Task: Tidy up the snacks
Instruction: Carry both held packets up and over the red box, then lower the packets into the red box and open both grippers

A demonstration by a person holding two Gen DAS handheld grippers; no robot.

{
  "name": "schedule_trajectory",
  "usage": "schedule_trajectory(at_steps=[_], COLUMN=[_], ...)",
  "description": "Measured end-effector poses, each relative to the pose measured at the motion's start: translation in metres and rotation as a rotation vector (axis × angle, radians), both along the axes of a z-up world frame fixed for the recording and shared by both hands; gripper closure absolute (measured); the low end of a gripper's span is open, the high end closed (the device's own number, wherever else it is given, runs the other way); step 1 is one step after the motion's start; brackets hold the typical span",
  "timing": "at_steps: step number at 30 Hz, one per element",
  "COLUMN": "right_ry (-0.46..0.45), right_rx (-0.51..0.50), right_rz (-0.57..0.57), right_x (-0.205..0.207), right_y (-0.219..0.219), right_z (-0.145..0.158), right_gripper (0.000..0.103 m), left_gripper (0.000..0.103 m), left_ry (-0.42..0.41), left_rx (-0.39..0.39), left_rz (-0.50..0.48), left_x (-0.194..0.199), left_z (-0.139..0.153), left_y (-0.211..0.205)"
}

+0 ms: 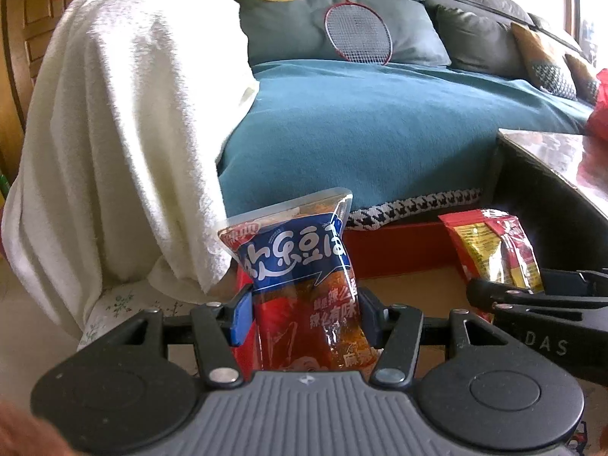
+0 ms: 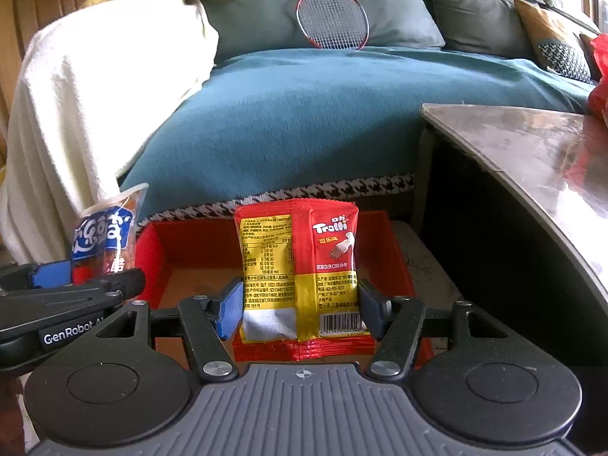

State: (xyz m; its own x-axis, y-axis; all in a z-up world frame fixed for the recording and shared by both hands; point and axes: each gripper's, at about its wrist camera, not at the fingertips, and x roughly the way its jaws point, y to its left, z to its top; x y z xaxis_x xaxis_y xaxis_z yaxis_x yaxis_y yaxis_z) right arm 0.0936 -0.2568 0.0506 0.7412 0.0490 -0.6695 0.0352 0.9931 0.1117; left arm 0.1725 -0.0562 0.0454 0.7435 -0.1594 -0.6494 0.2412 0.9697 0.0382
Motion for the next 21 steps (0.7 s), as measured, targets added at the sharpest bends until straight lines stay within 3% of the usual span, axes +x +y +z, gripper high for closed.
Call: schedule_trajectory(at_steps=[16,21], right_ry=[0.043,0.06], right_rx=[-0.017,-0.035], right_rz=[-0.004,-0.002], right_x=[0.028,0.031], right_y=[0.002,0.003], right_z=[-0.021,-0.027], right_gripper=[0.034,0.031], left_gripper=[0.054,0.051], left_ry=[0.033,0.044], left_rx=[0.04,0.093], left_rz=[0.021,0.016], left_x=[0.024,0.028], left_z=[-0.019,-0.027], left_y=[-0.009,-0.014])
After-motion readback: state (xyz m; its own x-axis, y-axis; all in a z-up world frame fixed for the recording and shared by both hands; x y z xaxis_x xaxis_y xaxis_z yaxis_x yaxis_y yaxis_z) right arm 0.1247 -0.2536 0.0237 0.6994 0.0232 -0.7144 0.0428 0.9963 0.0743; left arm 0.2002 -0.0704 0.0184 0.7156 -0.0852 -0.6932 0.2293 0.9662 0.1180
